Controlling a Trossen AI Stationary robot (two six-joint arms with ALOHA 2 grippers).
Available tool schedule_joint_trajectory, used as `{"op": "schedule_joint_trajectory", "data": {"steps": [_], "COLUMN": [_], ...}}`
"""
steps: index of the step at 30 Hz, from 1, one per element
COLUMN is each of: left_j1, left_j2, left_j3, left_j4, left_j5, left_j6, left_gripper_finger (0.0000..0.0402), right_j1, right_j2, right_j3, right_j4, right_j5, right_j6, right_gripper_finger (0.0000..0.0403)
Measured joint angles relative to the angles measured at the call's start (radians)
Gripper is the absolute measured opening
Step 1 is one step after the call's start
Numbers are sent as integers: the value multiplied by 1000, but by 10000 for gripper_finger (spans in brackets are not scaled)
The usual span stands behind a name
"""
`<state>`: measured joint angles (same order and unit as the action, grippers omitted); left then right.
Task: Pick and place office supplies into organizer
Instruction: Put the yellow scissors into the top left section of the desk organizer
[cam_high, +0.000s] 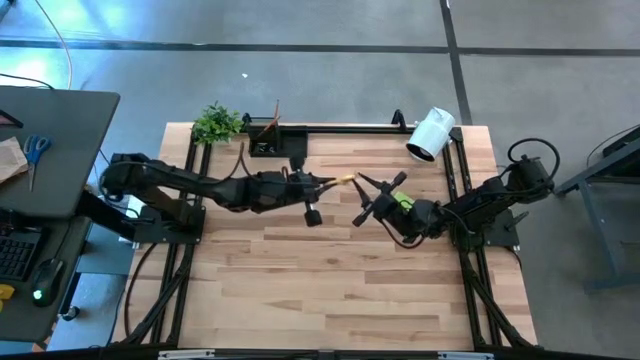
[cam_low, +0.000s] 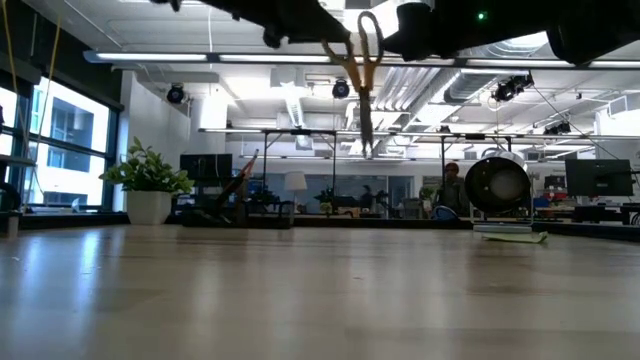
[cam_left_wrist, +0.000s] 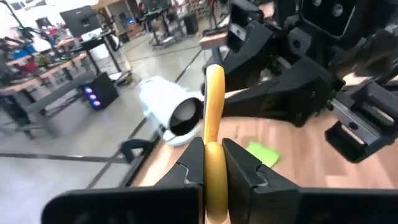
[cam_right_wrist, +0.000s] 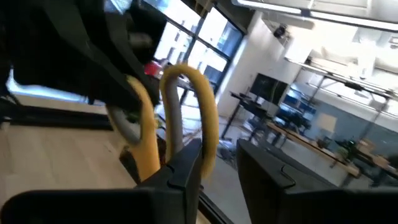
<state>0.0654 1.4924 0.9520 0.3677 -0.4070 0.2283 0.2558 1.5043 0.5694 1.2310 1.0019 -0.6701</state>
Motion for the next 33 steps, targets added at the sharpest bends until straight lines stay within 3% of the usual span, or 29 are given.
{"op": "schedule_joint_trajectory", "data": {"steps": [7, 13, 19, 24, 27, 33], "left_j1": [23, 199, 471, 658, 710, 763], "left_j2": [-153, -323, -393, -394, -395, -395], "left_j3": [38, 26, -88, -139, -139, -139], "left_j4": [-243, -456, -410, -355, -358, -407], "left_j5": [-132, -93, -20, 141, 187, 155], "left_j6": [88, 64, 19, -16, -22, 1], "left_gripper_finger": [17, 7, 20, 14, 7, 26], "right_j1": [3, 33, 63, 76, 85, 101], "right_j2": [-1, 0, 0, 0, 0, 0], "right_j3": [0, 0, 0, 0, 0, 0], "right_j4": [-22, -47, -54, -57, -66, -70], "right_j5": [93, 170, 193, 246, 278, 311], "right_j6": [9, 18, 19, 18, 19, 17], "right_gripper_finger": [110, 110, 110, 110, 110, 110]}}
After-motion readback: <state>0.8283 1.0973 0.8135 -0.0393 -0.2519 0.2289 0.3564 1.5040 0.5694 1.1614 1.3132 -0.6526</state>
